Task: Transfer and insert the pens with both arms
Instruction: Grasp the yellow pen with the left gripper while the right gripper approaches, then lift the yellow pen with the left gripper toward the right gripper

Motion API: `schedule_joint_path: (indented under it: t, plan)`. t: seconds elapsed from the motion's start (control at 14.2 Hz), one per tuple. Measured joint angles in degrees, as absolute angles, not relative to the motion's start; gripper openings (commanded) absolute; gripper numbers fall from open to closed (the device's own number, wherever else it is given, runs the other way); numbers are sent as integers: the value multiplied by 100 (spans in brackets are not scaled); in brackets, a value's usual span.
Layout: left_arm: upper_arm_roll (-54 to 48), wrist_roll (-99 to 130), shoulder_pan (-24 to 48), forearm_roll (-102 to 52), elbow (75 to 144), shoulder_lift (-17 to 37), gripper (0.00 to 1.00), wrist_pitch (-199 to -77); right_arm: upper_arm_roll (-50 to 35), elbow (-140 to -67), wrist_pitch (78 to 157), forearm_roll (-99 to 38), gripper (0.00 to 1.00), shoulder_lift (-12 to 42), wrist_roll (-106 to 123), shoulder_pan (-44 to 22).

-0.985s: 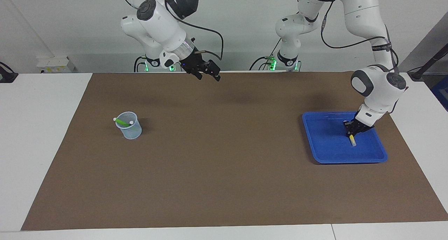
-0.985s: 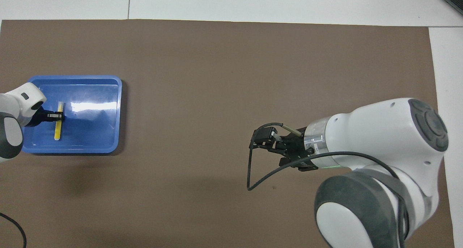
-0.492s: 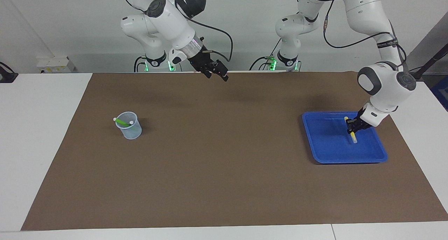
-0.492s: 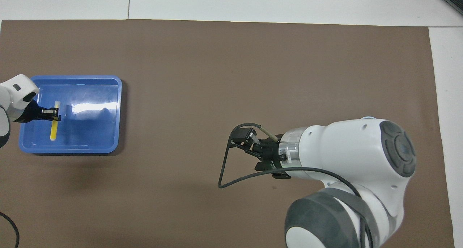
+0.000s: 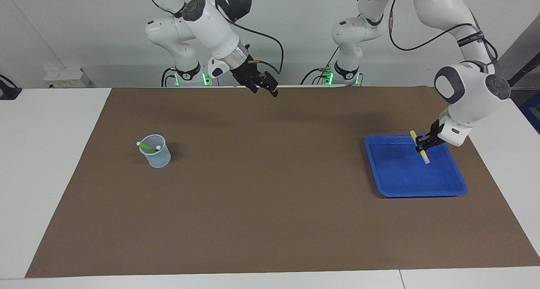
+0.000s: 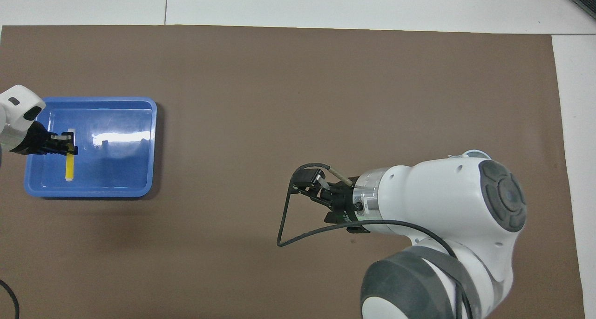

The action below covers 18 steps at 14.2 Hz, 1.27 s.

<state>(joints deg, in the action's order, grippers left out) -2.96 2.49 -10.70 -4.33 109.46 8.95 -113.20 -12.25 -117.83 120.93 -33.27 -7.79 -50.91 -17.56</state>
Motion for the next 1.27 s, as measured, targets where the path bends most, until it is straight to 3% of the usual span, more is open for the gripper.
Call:
schedule_joint_path:
  t: [0.63, 1.27]
  plan:
    - [-341, 3388, -317, -1434, 10985, 2, 0, -10503, -1225, -11784, 12093, -3327, 100, -779, -5083, -1756]
    - [-349, 5751, 77, -2792, 12158, -1461, 0, -10441, -1225, -11786, 12093, -3327, 100, -779, -5083, -1756]
